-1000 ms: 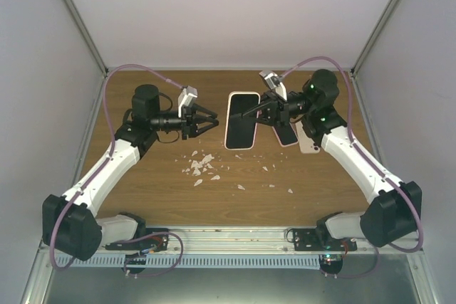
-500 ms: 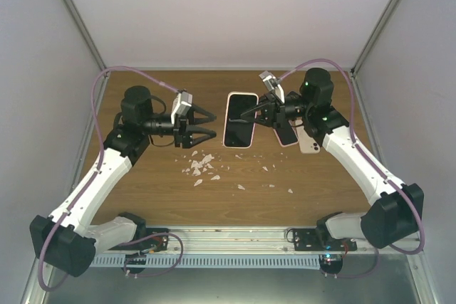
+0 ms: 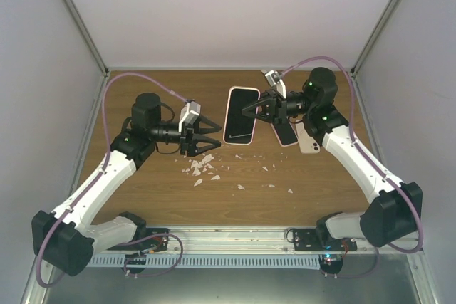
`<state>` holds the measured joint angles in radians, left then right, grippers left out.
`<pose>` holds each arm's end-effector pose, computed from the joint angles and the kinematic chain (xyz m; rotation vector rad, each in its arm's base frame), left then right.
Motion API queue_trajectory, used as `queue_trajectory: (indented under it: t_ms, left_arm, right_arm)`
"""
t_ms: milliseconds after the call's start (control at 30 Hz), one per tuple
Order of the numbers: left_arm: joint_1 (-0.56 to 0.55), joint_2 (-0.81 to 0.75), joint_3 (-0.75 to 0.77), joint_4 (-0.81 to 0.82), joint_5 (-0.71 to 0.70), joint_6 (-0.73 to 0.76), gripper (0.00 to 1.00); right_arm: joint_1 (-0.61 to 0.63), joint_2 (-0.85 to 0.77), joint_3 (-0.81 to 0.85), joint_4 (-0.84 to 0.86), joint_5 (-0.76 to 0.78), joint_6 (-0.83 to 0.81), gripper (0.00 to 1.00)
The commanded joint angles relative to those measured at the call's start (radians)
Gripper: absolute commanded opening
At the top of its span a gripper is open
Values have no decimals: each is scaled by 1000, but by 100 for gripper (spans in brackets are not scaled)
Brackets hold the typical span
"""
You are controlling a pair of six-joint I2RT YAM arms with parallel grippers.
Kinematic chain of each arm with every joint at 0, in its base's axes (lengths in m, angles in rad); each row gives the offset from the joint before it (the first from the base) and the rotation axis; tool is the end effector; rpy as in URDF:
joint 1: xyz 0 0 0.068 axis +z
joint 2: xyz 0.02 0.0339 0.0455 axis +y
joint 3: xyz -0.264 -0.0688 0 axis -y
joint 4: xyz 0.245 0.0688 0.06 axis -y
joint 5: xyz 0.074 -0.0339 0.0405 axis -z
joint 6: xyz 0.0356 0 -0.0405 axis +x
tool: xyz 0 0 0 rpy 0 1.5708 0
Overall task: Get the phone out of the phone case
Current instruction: Remove the phone case from the phone.
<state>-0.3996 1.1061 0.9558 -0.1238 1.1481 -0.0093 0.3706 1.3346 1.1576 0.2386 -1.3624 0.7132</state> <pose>0.2068 -0.1226 0.3482 1.1376 1.4942 -1.3273 0.2588 0.1379 0.3911 -0.9776 1.6301 1.7895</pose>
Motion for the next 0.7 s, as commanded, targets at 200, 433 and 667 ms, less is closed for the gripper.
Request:
queue_trajectory:
  t_ms: [200,433,667]
  left_arm:
    - [-26,32,3,82,-24,-55,61]
    - [-33,55,9,98,-63,-76,59]
    - [-14,79,-5,120,-111,-127,52]
  right_arm:
    - [-5,12,-5,88,3,53,0]
    - [-5,14,-10,120,-3,81,0]
    - [-4,7,-27,184,-22,130,1]
